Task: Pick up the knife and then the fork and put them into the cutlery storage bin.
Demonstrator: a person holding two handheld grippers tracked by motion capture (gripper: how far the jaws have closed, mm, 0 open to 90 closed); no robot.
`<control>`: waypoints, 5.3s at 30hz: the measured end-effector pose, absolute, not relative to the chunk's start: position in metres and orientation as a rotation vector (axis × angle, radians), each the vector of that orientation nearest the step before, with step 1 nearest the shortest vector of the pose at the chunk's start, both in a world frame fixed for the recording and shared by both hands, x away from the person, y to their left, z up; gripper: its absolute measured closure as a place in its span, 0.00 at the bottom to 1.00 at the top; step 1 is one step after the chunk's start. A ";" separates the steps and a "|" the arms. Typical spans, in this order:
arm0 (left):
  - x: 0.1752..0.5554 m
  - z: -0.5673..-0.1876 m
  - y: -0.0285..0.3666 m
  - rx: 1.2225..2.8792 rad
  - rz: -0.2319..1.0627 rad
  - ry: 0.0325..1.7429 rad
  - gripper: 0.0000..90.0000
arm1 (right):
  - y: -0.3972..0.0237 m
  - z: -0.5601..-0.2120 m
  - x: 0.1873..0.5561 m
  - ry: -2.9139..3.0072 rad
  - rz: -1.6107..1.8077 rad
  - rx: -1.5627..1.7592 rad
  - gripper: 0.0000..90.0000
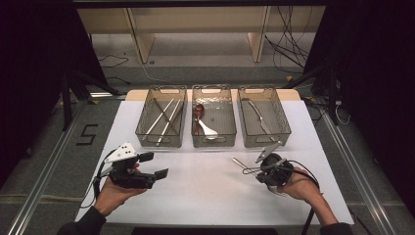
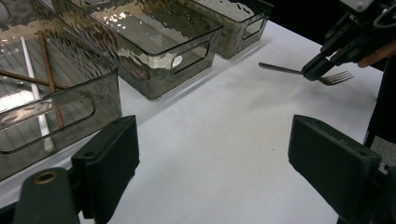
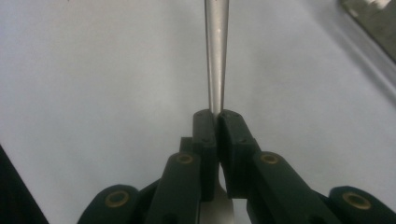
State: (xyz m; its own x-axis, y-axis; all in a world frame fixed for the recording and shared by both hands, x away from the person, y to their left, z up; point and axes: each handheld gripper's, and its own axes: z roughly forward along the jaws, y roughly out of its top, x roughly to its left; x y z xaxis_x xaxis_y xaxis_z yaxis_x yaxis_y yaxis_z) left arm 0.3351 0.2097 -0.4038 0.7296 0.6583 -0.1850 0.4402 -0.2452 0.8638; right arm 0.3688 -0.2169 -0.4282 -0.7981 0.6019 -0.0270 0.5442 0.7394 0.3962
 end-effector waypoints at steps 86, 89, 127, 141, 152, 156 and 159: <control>0.337 -0.403 0.212 1.862 0.257 0.852 0.18 | -0.236 -0.337 0.495 2.347 0.824 1.287 0.95; 0.337 -0.403 0.212 1.863 0.256 0.850 0.18 | -0.236 -0.337 0.501 2.337 0.817 1.307 0.95; 0.336 -0.403 0.212 1.863 0.255 0.845 0.18 | -0.222 -0.361 0.550 2.281 0.732 1.494 0.95; 0.336 -0.403 0.212 1.863 0.255 0.843 0.18 | -0.213 -0.375 0.556 2.291 0.669 1.548 0.95; 0.336 -0.403 0.212 1.868 0.254 0.842 0.18 | -0.210 -0.375 0.557 2.290 0.714 1.541 0.86; 0.336 -0.403 0.212 1.868 0.254 0.842 0.18 | -0.212 -0.372 0.555 2.291 0.730 1.542 0.83; 0.336 -0.403 0.212 1.868 0.254 0.842 0.18 | -0.214 -0.371 0.552 2.294 0.744 1.541 0.79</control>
